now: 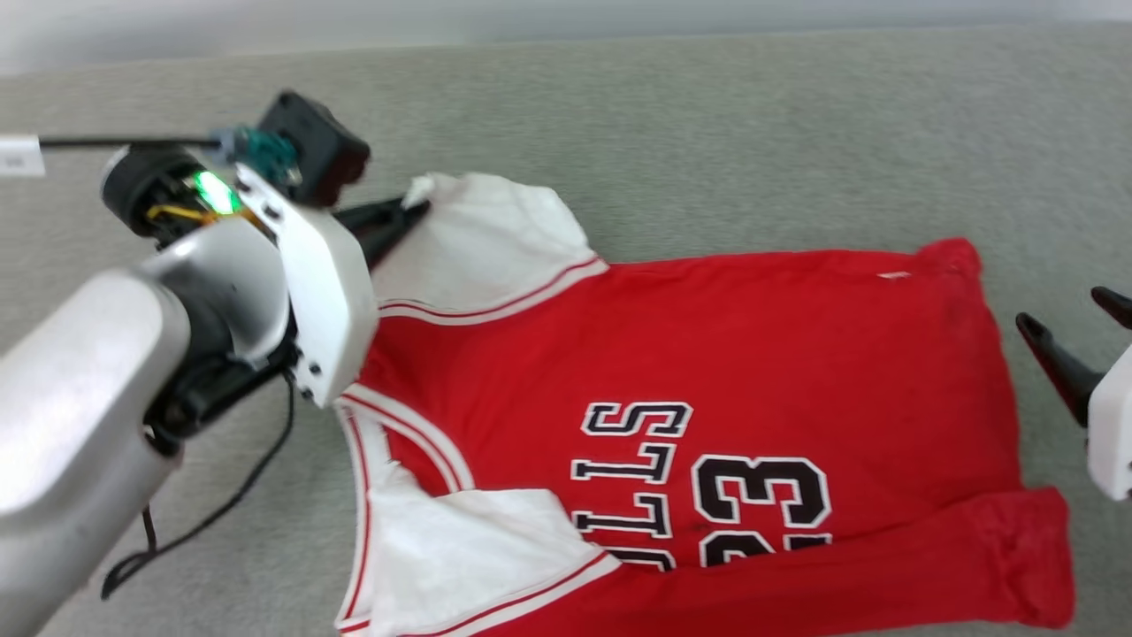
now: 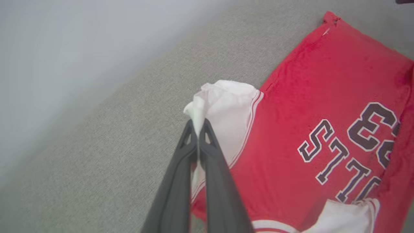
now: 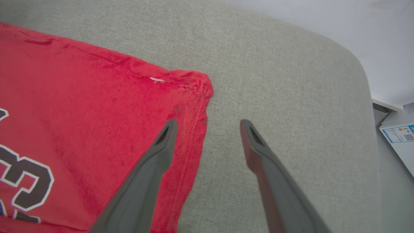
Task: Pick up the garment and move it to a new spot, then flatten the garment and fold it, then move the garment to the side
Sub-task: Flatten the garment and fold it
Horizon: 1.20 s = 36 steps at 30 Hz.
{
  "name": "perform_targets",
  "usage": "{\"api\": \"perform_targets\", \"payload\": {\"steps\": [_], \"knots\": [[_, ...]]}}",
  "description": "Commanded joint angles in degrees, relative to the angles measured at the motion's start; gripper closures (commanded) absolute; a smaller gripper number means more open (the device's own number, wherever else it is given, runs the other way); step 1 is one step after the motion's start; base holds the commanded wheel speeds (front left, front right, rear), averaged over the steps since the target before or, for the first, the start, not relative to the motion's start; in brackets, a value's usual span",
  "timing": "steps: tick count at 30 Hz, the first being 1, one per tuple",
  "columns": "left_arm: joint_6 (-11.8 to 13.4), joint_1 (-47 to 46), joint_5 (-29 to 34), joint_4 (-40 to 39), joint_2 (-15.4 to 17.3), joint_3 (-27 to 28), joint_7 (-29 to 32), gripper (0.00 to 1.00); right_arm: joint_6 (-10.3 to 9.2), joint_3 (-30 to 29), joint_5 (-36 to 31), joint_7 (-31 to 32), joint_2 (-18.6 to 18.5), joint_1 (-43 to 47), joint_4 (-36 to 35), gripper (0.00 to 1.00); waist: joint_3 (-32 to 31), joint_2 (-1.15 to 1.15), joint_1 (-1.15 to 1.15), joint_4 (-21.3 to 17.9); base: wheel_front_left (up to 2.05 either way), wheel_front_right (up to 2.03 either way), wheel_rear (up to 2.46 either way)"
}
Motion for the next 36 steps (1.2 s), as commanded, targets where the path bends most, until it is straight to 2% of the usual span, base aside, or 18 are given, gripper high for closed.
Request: {"api": "perform_targets", "payload": {"steps": [1, 5, 8, 11, 18, 22, 27, 28, 29, 36], "knots": [[0.34, 1.00, -0.36, -1.45, 0.26, 0.09, -0.39, 1.00, -0.02, 0.22, 1.11, 1.63, -0.74, -1.59, 0.40, 0.00, -0.31, 0.00, 0.00, 1.89, 0.00, 0.00, 0.00], [2.10, 3.26, -0.84, -8.66, 1.00, 0.56, -1.22, 1.00, -0.03, 0.37, 4.33, 9.95, -3.93, -5.86, 2.38, 0.00, 1.53, 0.00, 0.00, 4.13, 0.00, 0.00, 0.00], [3.47, 4.82, -1.71, -12.77, 1.32, 1.06, -1.68, 1.00, -0.02, 0.76, 5.54, 13.50, -4.78, -9.42, 5.34, 0.00, 3.49, 0.00, 0.00, 5.54, 0.00, 0.00, 0.00], [3.94, 5.38, -0.89, -15.55, 1.06, 0.86, -2.60, 1.00, -0.02, 2.56, 4.76, 15.20, -6.44, -12.15, 8.83, 0.00, 5.37, 0.00, 0.00, 7.27, 0.00, 0.00, 0.00], [4.03, 5.79, 0.81, -18.37, 0.20, 0.10, -4.32, 1.00, -0.02, 6.62, 4.32, 18.23, -7.57, -16.67, 15.62, 0.00, 8.27, 0.00, 0.00, 10.01, 0.00, 0.00, 0.00], [3.67, 5.87, 1.45, -18.87, -0.30, -0.47, -5.02, 1.00, -0.01, 10.13, 4.39, 20.05, -7.32, -15.28, 18.40, 0.00, 8.74, 0.00, 0.00, 11.03, 0.00, 0.00, 0.00], [3.54, 6.21, 1.52, -18.61, -1.02, -0.68, -6.39, 1.00, 0.07, 13.33, 4.90, 18.96, -6.31, -12.03, 21.95, 0.00, 8.58, 0.00, 0.00, 11.89, 0.00, 0.00, 0.00], [3.77, 6.48, 1.22, -18.42, -1.21, -0.46, -6.89, 1.00, 0.07, 13.58, 5.35, 18.49, -5.85, -11.21, 22.50, 0.68, 8.48, 0.00, 0.00, 12.01, 0.00, 0.00, 0.00], [3.88, 6.73, 1.06, -18.25, -1.21, -0.27, -7.33, 1.00, 0.07, 13.56, 5.66, 17.58, -5.51, -10.77, 22.74, 1.00, 8.37, 0.00, 0.00, 12.07, 0.00, 0.00, 0.00], [4.54, 9.47, 0.53, -16.16, 0.13, 0.56, -9.96, 1.00, 0.06, 9.00, 8.05, 10.30, -4.81, -12.20, 23.04, 1.00, 4.96, 0.00, 0.00, 10.98, 0.00, 0.00, 0.00]]}}
